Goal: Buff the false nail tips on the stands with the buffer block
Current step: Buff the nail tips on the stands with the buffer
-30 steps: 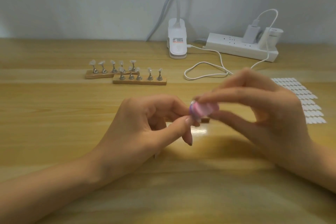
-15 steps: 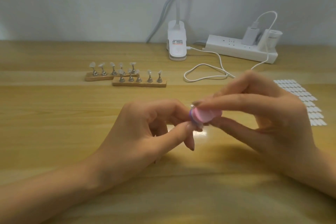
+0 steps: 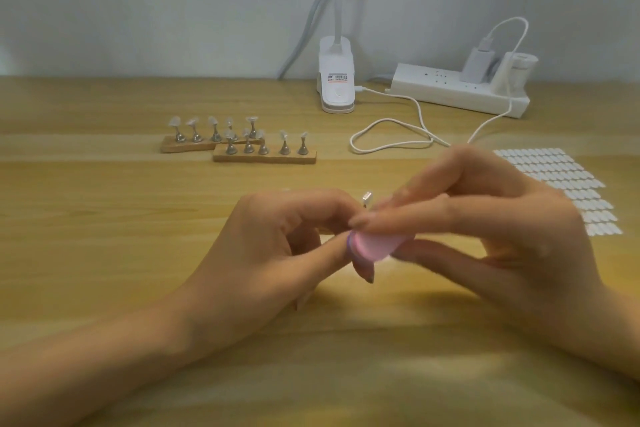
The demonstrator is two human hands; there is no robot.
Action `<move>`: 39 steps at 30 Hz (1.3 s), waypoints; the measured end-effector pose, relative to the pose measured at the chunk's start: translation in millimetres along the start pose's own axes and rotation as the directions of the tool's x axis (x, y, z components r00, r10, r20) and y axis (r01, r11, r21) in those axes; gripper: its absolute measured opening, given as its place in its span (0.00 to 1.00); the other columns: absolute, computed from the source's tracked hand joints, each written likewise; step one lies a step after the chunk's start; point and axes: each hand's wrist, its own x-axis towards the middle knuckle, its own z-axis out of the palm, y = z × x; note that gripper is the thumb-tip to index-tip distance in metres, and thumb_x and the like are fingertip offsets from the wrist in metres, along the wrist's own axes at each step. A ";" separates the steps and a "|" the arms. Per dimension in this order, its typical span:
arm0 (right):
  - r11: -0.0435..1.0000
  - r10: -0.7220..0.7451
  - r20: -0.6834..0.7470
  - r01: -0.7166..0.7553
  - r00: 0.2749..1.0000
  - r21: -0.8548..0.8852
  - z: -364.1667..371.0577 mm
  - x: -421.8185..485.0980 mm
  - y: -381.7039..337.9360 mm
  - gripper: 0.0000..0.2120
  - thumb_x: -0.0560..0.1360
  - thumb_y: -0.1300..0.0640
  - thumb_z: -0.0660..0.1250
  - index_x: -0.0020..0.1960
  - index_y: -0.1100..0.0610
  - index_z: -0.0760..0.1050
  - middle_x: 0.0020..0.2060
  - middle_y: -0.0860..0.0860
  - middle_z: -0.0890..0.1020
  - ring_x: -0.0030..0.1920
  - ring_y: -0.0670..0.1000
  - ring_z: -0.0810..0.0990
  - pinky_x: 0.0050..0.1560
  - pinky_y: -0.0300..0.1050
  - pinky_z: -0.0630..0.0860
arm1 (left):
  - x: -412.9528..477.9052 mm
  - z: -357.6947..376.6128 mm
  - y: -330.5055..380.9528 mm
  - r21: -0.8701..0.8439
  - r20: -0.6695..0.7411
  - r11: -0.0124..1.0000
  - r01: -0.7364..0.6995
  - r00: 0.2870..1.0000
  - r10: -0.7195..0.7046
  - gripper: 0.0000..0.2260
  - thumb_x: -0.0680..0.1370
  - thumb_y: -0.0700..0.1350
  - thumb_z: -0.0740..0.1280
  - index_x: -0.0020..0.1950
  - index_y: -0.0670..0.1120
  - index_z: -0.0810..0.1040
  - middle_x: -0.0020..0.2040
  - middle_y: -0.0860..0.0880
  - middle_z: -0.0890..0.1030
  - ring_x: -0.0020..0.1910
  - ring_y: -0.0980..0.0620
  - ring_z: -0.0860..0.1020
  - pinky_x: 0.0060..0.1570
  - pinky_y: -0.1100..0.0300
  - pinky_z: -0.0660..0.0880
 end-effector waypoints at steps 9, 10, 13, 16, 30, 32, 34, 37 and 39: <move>0.998 0.056 -0.046 -0.054 0.997 0.043 -1.1 -0.1 1.9 0.11 0.76 0.57 0.70 0.58 0.51 0.79 0.47 0.52 0.80 0.49 0.54 0.82 0.50 0.52 0.78 | -1.4 0.5 -3.1 -0.054 0.026 0.999 0.001 1.000 0.001 0.06 0.79 0.47 0.67 0.47 0.48 0.83 0.39 0.52 0.85 0.19 0.59 0.69 0.24 0.69 0.65; 0.998 0.047 -0.043 -0.045 0.998 0.048 -0.6 -0.3 0.4 0.11 0.76 0.57 0.71 0.58 0.51 0.79 0.46 0.51 0.79 0.49 0.53 0.82 0.50 0.50 0.78 | -1.2 0.2 -3.0 -0.063 0.024 0.998 0.002 1.000 0.000 0.07 0.79 0.48 0.67 0.47 0.48 0.83 0.39 0.52 0.85 0.19 0.59 0.69 0.24 0.68 0.65; 0.999 0.016 -0.024 -0.015 1.000 0.029 0.4 0.3 0.2 0.11 0.75 0.57 0.71 0.58 0.50 0.79 0.46 0.49 0.78 0.49 0.51 0.82 0.50 0.45 0.78 | -0.8 -0.5 -4.0 -0.071 0.018 0.997 0.001 1.000 0.000 0.06 0.79 0.48 0.66 0.46 0.51 0.83 0.39 0.52 0.85 0.19 0.60 0.69 0.24 0.68 0.65; 0.998 0.061 -0.063 -0.061 0.996 0.001 -1.7 0.9 0.9 0.11 0.75 0.56 0.71 0.58 0.50 0.79 0.46 0.52 0.79 0.48 0.52 0.82 0.49 0.50 0.78 | -0.7 -0.5 -4.3 -0.086 0.021 0.996 0.007 1.000 -0.005 0.07 0.79 0.47 0.66 0.47 0.49 0.83 0.39 0.51 0.85 0.19 0.60 0.69 0.24 0.69 0.65; 0.994 0.085 -0.122 -0.092 0.989 -0.051 -3.3 -3.2 2.3 0.11 0.76 0.55 0.70 0.58 0.46 0.79 0.48 0.52 0.79 0.51 0.53 0.81 0.50 0.52 0.77 | -1.9 0.2 -0.7 -0.121 0.016 0.993 0.008 1.000 -0.006 0.06 0.79 0.46 0.66 0.47 0.49 0.81 0.41 0.50 0.86 0.19 0.59 0.69 0.24 0.68 0.67; 0.999 0.031 -0.101 -0.032 0.994 -0.007 -1.1 -3.0 -2.6 0.09 0.77 0.55 0.70 0.56 0.45 0.81 0.48 0.51 0.78 0.51 0.52 0.81 0.51 0.49 0.77 | -0.8 -0.1 -0.9 -0.141 0.027 0.990 0.018 1.000 -0.015 0.06 0.80 0.47 0.65 0.48 0.47 0.81 0.42 0.49 0.86 0.18 0.58 0.70 0.24 0.67 0.68; 1.000 -0.018 -0.052 0.017 0.998 -0.027 0.3 -2.7 -2.3 0.10 0.77 0.56 0.70 0.56 0.45 0.80 0.47 0.50 0.76 0.49 0.50 0.81 0.51 0.44 0.77 | -0.8 -0.1 -2.0 -0.154 0.031 0.988 0.030 0.999 -0.025 0.06 0.79 0.48 0.65 0.48 0.47 0.80 0.42 0.49 0.86 0.18 0.57 0.70 0.24 0.68 0.67; 0.994 0.063 -0.103 -0.072 0.993 -0.087 -5.3 -2.2 4.8 0.13 0.75 0.55 0.70 0.59 0.48 0.78 0.46 0.53 0.78 0.49 0.51 0.80 0.51 0.50 0.77 | -1.7 -0.6 -2.2 -0.172 0.024 0.984 0.050 0.999 -0.046 0.06 0.79 0.48 0.66 0.47 0.49 0.81 0.42 0.48 0.86 0.18 0.57 0.69 0.24 0.69 0.67; 0.997 0.054 -0.129 -0.060 0.990 -0.042 -6.5 -2.8 0.4 0.14 0.76 0.55 0.71 0.60 0.48 0.78 0.47 0.53 0.78 0.49 0.52 0.80 0.50 0.52 0.77 | -1.8 -1.0 -1.2 -0.174 0.023 0.983 0.055 0.998 -0.051 0.06 0.79 0.48 0.66 0.47 0.49 0.81 0.41 0.49 0.86 0.18 0.57 0.69 0.24 0.69 0.67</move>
